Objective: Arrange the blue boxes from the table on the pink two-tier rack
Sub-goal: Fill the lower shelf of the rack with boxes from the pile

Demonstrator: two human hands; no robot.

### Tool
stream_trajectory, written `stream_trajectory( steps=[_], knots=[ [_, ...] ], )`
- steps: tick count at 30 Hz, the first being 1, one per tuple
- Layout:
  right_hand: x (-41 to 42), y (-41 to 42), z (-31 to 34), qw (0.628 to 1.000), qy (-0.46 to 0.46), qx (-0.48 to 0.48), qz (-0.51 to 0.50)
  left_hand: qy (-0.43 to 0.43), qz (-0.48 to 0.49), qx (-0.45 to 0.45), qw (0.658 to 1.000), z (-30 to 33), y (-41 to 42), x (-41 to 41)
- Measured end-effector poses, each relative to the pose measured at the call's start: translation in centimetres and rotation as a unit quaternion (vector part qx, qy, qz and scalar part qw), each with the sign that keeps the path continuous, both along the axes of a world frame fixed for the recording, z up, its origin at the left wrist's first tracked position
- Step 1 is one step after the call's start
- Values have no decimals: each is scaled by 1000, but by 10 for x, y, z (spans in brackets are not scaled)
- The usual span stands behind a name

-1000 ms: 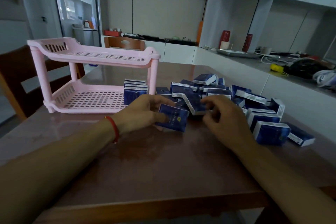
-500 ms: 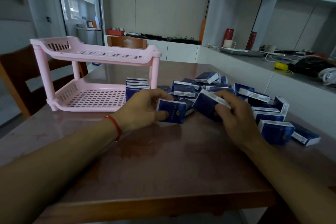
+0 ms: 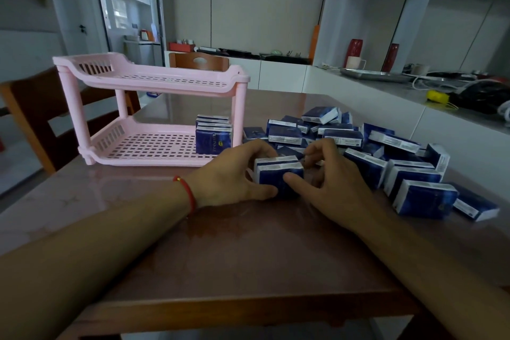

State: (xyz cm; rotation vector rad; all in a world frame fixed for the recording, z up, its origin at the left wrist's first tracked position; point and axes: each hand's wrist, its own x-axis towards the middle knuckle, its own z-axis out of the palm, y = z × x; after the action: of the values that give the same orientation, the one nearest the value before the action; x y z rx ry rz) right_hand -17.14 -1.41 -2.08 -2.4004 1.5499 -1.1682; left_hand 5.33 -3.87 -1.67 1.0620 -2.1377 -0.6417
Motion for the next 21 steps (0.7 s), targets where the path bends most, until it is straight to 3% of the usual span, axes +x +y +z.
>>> stream_trajectory(
  steps=[5,9,12,18,21],
  knots=[
    [0,1,0,996,50,13,68,-25,-24,-1,999,19,6,12],
    [5,7,6,990,38,37,132,-70,-79,74,992,57,12,50],
    [12,7,15,985,57,59,150,-62,-50,100,992,76,8,90],
    [46,-40,27,998,-33,-15,50,-36,34,103,993,64,-13,115],
    [68,-61,25,996,-75,-39,23,-17,97,42,994,57,-22,118]
  ],
)
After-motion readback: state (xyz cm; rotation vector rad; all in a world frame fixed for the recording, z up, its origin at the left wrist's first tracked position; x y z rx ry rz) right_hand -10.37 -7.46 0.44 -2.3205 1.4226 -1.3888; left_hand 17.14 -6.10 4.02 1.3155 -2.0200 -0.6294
